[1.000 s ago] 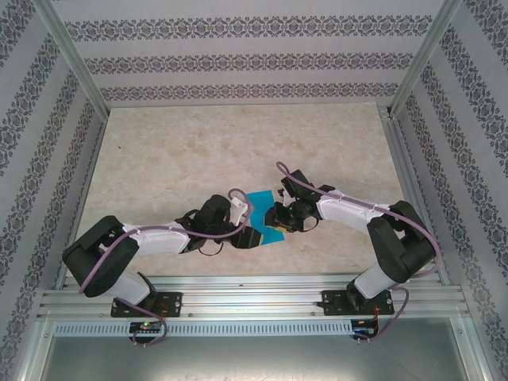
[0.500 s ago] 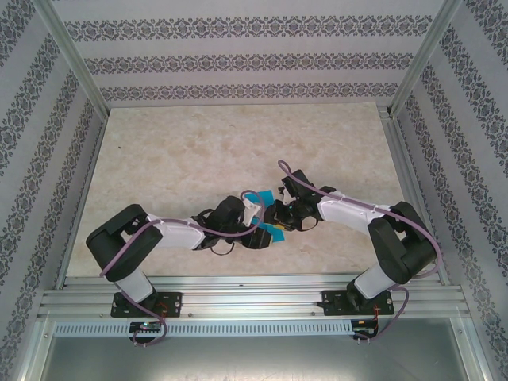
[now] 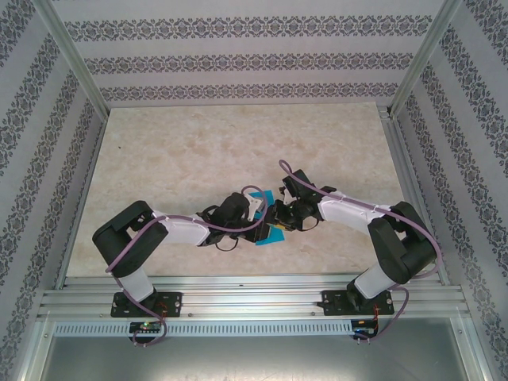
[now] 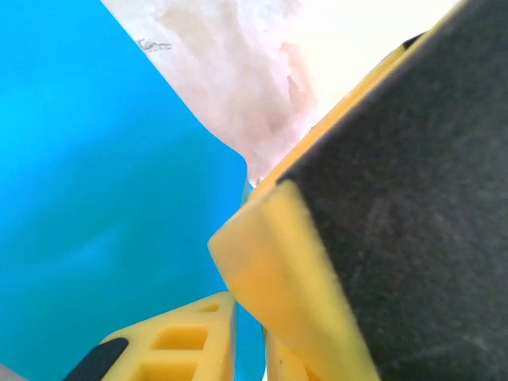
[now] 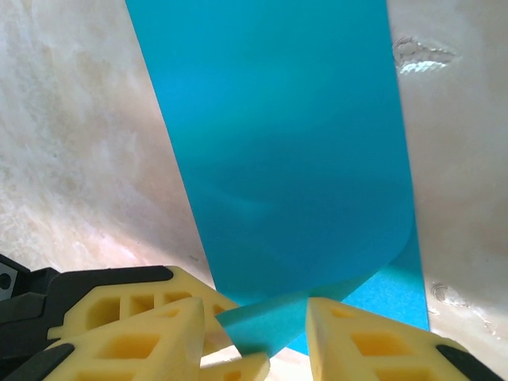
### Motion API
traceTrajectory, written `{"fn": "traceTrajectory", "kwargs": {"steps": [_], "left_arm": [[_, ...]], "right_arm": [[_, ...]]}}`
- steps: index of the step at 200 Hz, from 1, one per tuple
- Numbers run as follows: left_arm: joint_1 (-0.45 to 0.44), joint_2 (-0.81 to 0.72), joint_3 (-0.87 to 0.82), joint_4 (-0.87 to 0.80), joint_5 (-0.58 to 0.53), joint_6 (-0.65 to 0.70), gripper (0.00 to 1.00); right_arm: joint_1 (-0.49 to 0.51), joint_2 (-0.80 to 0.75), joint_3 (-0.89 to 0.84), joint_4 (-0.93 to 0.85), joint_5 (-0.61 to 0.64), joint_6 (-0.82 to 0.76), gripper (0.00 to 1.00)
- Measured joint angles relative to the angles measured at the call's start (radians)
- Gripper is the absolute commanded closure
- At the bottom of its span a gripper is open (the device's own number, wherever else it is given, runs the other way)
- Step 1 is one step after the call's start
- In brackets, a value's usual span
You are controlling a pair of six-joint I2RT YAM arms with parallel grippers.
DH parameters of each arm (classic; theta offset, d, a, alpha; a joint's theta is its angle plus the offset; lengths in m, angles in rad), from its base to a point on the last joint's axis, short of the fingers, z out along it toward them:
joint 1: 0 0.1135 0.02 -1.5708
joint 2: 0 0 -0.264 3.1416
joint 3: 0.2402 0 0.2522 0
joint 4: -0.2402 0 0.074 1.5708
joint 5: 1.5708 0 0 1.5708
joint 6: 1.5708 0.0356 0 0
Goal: Fold a paper plane with a square sheet of paper (fold left side to right side)
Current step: Fold the triangle a second time at the center of the table.
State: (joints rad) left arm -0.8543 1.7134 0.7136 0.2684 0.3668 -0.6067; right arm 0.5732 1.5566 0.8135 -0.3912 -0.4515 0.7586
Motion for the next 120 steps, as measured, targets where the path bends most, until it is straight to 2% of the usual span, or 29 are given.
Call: {"fn": "traceTrajectory", "kwargs": {"steps": [40, 71, 90, 100, 120], "left_arm": [[0.000, 0.000, 0.000, -0.004, -0.011, -0.004, 0.96], [0.000, 0.000, 0.000, -0.004, -0.011, -0.005, 0.97], [0.001, 0.000, -0.004, -0.003, -0.011, -0.008, 0.97], [0.001, -0.002, -0.011, 0.000, -0.011, -0.013, 0.97], [0.006, -0.016, -0.044, 0.001, -0.010, -0.031, 0.96]], "right_arm": [[0.000, -0.007, 0.000, -0.002, 0.000, -0.001, 0.60], [-0.016, -0.072, 0.000, -0.019, 0.009, -0.017, 0.50], [-0.042, -0.143, -0.005, -0.020, 0.017, -0.028, 0.48], [-0.057, -0.177, -0.012, -0.018, 0.021, -0.032, 0.50], [-0.075, -0.223, -0.044, -0.007, 0.024, -0.046, 0.61]]}}
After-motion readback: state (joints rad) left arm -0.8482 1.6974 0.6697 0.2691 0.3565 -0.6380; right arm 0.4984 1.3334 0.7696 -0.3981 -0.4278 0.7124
